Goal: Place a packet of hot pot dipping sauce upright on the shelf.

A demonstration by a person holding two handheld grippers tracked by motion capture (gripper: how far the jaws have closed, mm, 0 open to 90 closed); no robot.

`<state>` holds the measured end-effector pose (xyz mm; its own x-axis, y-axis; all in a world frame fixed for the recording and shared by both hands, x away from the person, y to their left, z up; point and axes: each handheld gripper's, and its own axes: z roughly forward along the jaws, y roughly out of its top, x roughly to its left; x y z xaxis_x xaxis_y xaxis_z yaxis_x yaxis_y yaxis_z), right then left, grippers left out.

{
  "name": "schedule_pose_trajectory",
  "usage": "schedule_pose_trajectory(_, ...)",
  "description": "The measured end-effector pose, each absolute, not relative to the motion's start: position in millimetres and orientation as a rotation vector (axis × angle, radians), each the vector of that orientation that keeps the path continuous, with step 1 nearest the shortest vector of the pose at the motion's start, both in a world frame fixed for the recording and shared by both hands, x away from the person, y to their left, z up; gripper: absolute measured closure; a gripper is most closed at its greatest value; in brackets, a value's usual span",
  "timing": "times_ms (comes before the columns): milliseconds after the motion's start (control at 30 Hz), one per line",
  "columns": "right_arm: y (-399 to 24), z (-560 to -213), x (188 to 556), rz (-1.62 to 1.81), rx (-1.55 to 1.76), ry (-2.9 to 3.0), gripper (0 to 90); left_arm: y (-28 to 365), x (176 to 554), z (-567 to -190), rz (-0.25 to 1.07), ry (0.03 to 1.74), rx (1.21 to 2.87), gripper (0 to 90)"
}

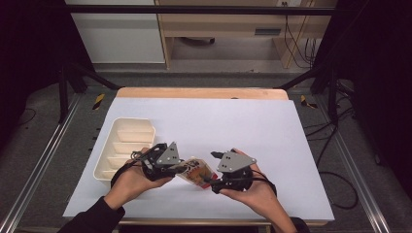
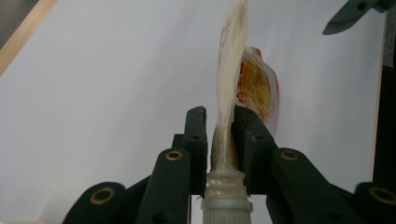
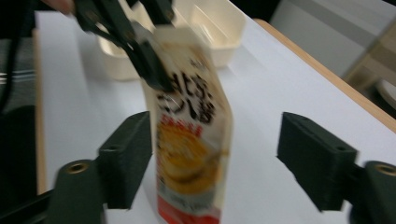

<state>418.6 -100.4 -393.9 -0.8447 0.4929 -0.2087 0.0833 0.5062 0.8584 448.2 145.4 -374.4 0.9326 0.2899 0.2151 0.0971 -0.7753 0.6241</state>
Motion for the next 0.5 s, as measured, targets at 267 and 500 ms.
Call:
schedule_pose_trajectory(267,-134,-416,430,1.182,0.779,2.202,14.2,142,447,-372,0.392,0.264,2.445,75.5)
schedule_pose_trajectory(500,-160,-427,446,1.083,1.002,2.120,13.5,138,448,-370,0.390,0.260,2.448,75.5)
